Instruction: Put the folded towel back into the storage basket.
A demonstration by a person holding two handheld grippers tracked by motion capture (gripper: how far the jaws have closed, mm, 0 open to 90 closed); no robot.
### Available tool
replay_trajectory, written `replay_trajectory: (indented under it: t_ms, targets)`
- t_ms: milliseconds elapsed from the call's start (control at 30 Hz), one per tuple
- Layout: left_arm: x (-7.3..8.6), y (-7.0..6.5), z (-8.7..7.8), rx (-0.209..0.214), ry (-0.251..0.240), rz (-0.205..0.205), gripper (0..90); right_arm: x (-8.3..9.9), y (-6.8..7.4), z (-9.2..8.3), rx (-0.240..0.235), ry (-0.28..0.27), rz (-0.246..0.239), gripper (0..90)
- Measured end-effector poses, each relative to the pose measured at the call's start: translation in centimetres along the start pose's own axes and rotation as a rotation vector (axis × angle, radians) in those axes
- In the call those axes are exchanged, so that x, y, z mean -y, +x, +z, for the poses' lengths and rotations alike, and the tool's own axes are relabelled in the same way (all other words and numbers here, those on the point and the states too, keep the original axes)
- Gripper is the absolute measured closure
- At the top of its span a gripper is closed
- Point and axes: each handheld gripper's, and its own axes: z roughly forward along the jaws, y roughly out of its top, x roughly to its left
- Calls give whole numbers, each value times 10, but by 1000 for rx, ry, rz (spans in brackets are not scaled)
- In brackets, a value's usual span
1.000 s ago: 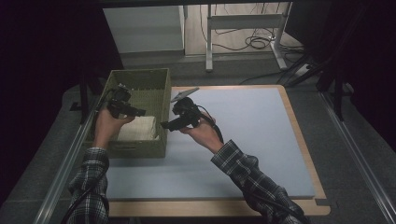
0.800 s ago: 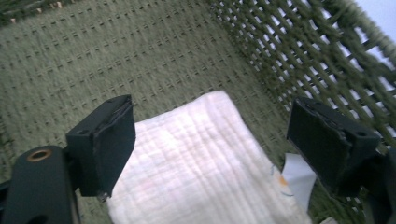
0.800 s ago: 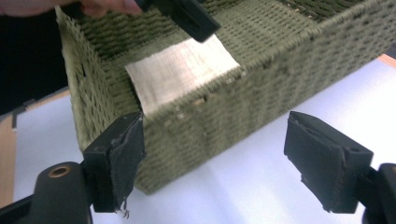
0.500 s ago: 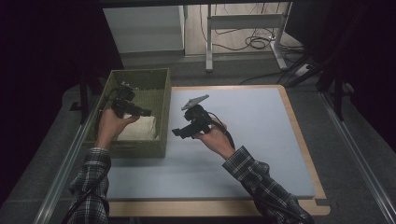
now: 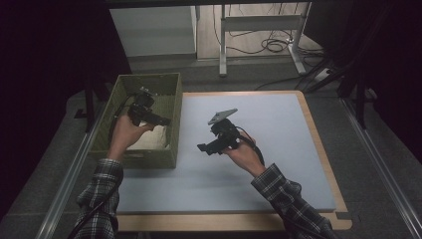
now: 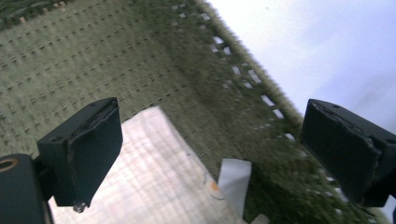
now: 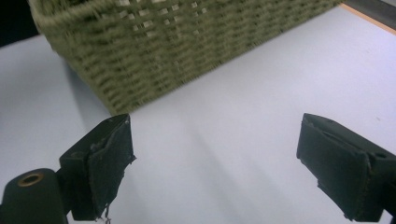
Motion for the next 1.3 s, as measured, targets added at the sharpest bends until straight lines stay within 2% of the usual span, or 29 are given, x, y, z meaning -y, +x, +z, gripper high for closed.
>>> replay_trajectory:
  t_ms: [167, 367, 600, 867, 1033, 1300]
  targets:
    - [-5, -13, -2, 15, -4, 23, 61, 14, -2, -8, 14, 14, -17, 103]
    - [-10, -26, 0, 31, -4, 44, 60, 27, -5, -18, 22, 23, -12, 90]
    - [-16, -48, 3, 53, 1, 100, 55, 46, -8, -33, 46, 46, -34, 72]
    - [-21, -79, 13, 83, -17, 156, 52, 69, -15, -54, 66, 42, -9, 69]
    - [-20, -101, 20, 114, -37, 193, 50, 83, -20, -69, 86, 35, 25, 69]
    - [-8, -141, 29, 164, -93, 249, 49, 106, -26, -91, 122, 21, 56, 68]
